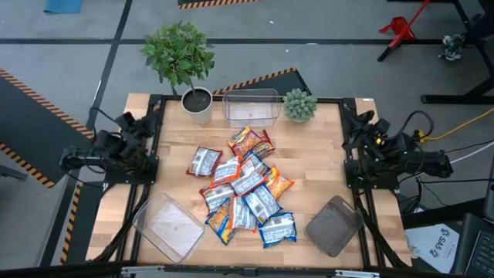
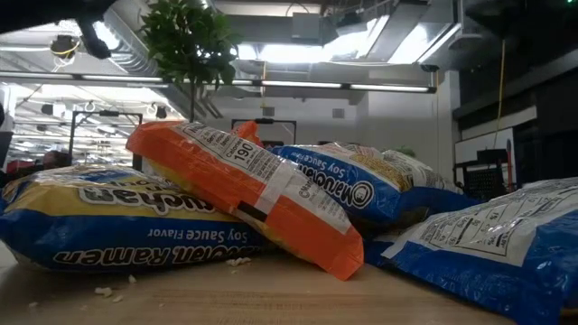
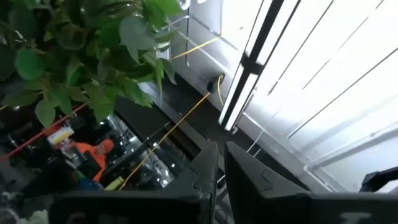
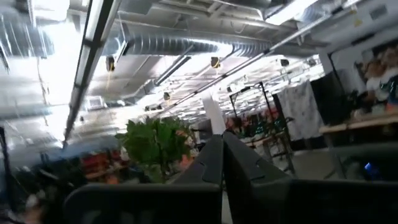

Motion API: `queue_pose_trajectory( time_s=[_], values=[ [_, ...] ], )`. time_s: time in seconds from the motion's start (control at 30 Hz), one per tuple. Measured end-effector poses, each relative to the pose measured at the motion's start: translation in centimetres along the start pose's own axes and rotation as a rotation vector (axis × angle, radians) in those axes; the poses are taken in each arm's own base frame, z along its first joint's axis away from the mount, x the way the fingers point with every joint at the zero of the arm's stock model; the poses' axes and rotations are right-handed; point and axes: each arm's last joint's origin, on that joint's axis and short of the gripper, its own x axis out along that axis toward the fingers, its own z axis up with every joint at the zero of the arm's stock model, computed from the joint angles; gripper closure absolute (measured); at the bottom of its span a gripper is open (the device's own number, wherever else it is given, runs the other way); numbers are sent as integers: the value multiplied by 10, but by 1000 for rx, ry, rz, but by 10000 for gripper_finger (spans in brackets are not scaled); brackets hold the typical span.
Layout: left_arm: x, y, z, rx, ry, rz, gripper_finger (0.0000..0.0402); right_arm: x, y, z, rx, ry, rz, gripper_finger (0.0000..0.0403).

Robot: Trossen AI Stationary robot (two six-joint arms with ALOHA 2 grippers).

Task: Sort Maruchan noodles
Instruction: Put the orange noodle pack into the top transparent bin

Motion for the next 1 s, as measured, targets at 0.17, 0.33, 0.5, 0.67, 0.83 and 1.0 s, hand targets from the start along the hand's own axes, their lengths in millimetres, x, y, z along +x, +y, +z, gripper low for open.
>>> queue_pose_trajectory(
  time_s=[0.17, 0.33, 0.5, 0.67, 0.83, 1.0],
  values=[
    [7, -15, 14, 9, -5, -11, 378, 16, 10, 17, -105, 17, 22, 403],
    [12, -32, 32, -1, -38, -67, 378, 34, 24, 26, -178, 54, 119, 403],
    [17, -45, 43, 41, 33, -93, 378, 60, 47, 32, -315, 108, 283, 403],
    [23, -54, 50, 75, 85, -66, 378, 92, 67, 41, -390, 130, 276, 403],
    [35, -62, 48, 174, 144, -70, 378, 122, 87, 32, -544, 257, 270, 402],
    [43, -65, 40, 278, 283, -40, 378, 145, 109, 13, -629, 445, 424, 390]
  ],
)
